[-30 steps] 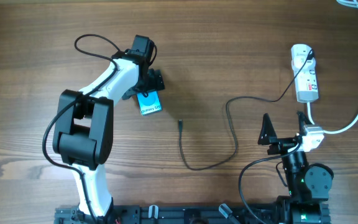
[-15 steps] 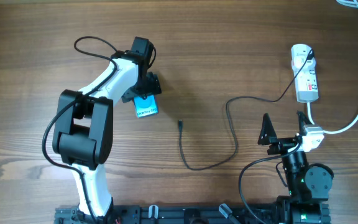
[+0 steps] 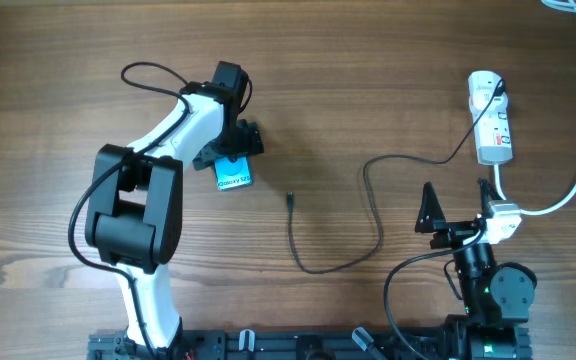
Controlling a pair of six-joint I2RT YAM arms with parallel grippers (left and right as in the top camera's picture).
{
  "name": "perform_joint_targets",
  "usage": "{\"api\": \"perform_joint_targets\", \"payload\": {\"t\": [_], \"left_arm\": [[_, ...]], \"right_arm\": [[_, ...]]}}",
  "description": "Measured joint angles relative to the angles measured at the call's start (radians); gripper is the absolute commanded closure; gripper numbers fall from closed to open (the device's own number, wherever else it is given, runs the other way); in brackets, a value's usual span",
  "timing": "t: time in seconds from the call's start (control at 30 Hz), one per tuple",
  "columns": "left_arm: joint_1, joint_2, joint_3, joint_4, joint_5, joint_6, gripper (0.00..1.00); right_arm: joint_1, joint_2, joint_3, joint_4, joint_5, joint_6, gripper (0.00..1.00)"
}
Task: Plug charger to phone and switch on socket
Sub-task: 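Hold the phone upright with the left gripper near the cable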
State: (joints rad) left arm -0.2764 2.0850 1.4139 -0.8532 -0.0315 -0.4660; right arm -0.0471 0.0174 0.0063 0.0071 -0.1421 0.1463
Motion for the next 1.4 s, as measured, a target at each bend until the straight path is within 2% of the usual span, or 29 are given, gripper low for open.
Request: {"api": "perform_joint_targets", "payload": {"t": [0.43,0.7,1.0,1.07,1.13,1.4], "left_arm": [[0.0,-0.001,0.0,0.004,-0.005,0.002,0.0],[0.0,-0.002,-0.002,0.016,-0.008,0.049,0.02],[0.0,-0.002,-0.002,0.029,-0.008,0.064,0.15],[0.0,-0.002,-0.002,0.03,-0.008,0.063,0.13],[0.0,-0.002,-0.002,0.03,-0.008,0.061,0.0],[-0.009,-0.002,-0.002,0.037,-0.011,0.052,0.0]], "right_arm": [[0.0,0.0,0.0,0.0,0.0,0.0,0.0],[0.0,0.0,0.0,0.0,0.0,0.0,0.0],[0.0,0.0,0.0,0.0,0.0,0.0,0.0],[0.0,0.0,0.0,0.0,0.0,0.0,0.0],[0.0,0.0,0.0,0.0,0.0,0.0,0.0],[0.0,0.0,0.0,0.0,0.0,0.0,0.0]]}}
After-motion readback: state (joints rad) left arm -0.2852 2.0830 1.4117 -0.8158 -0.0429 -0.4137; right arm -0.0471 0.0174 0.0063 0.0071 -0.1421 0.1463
